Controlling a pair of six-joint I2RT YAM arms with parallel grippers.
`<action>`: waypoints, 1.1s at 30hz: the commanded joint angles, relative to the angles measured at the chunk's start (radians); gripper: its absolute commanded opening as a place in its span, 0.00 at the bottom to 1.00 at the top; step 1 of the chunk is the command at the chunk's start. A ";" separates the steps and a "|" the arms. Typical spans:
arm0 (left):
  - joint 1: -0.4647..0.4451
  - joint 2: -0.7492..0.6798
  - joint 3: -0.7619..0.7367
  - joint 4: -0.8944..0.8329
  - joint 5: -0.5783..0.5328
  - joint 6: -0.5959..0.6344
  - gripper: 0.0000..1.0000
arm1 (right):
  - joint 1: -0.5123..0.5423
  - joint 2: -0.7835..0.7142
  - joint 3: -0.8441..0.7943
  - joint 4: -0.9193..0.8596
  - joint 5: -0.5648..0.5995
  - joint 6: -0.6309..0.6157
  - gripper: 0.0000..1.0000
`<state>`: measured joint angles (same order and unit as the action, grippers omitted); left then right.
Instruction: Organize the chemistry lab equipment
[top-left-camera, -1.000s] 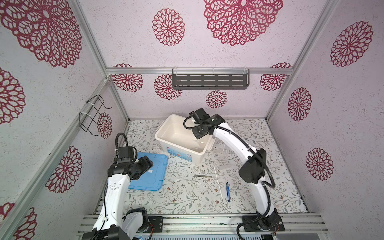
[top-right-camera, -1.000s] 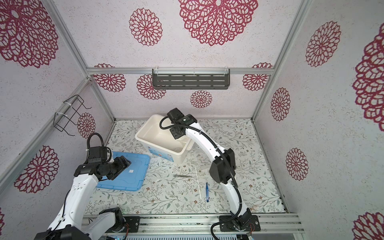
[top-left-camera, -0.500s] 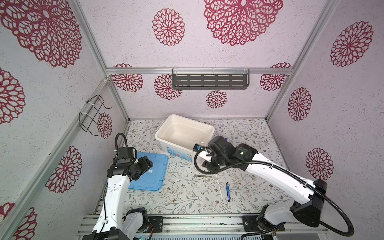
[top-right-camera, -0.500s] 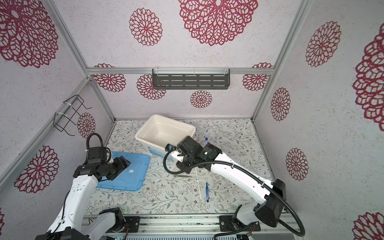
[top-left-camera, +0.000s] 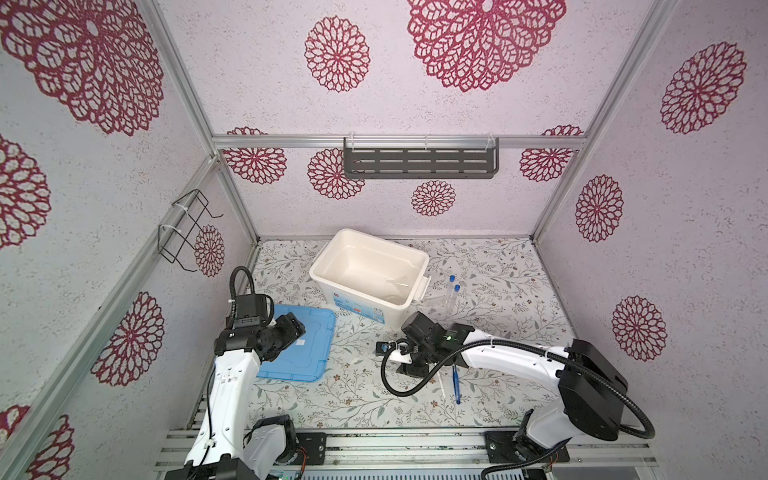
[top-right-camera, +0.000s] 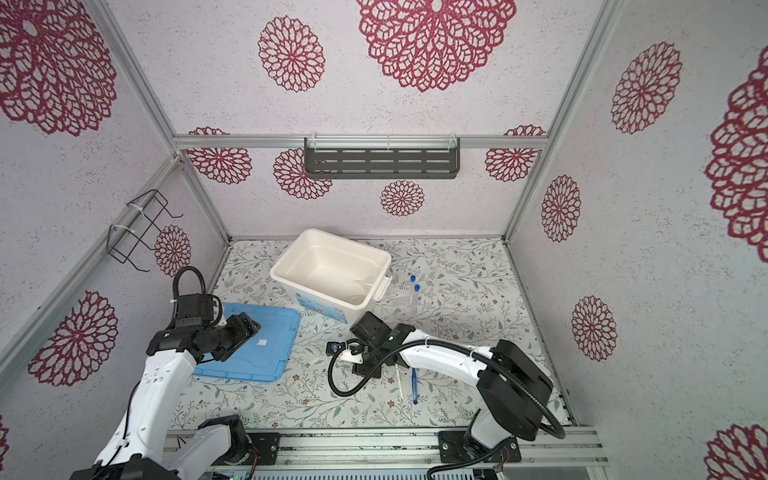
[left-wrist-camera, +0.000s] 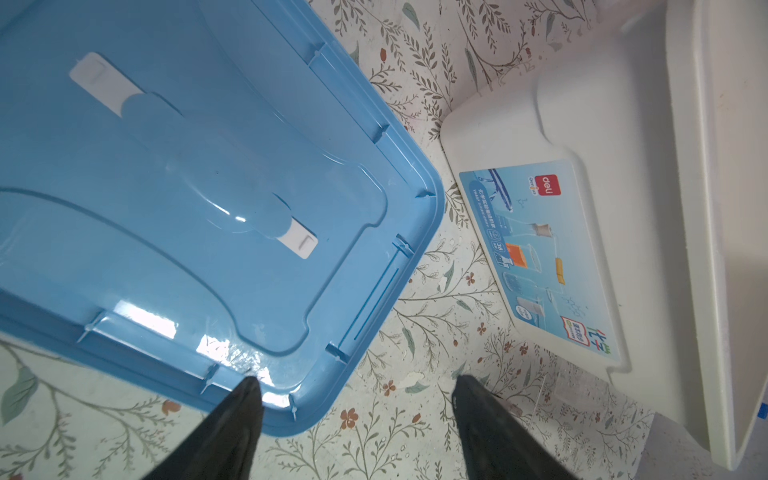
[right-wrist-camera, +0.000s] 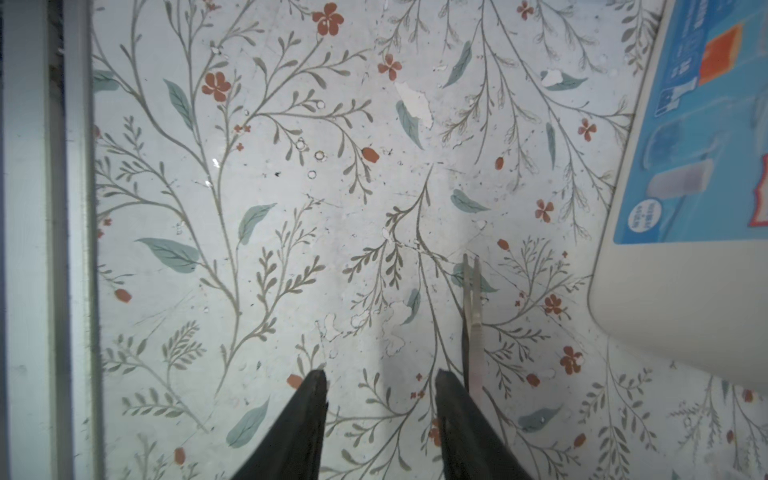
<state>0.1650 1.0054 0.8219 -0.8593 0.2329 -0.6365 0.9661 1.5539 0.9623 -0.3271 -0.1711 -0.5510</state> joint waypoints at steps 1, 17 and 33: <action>0.008 -0.012 -0.006 0.000 -0.005 -0.007 0.76 | -0.032 0.013 0.003 0.135 -0.019 -0.047 0.48; 0.007 -0.002 -0.010 0.004 0.018 0.004 0.76 | -0.071 0.294 0.185 0.007 -0.036 -0.082 0.43; 0.008 -0.011 -0.021 0.027 0.050 0.004 0.76 | -0.038 0.310 0.197 -0.089 0.012 -0.109 0.11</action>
<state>0.1650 1.0103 0.8135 -0.8509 0.2771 -0.6346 0.9195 1.8698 1.1503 -0.3428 -0.1802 -0.6533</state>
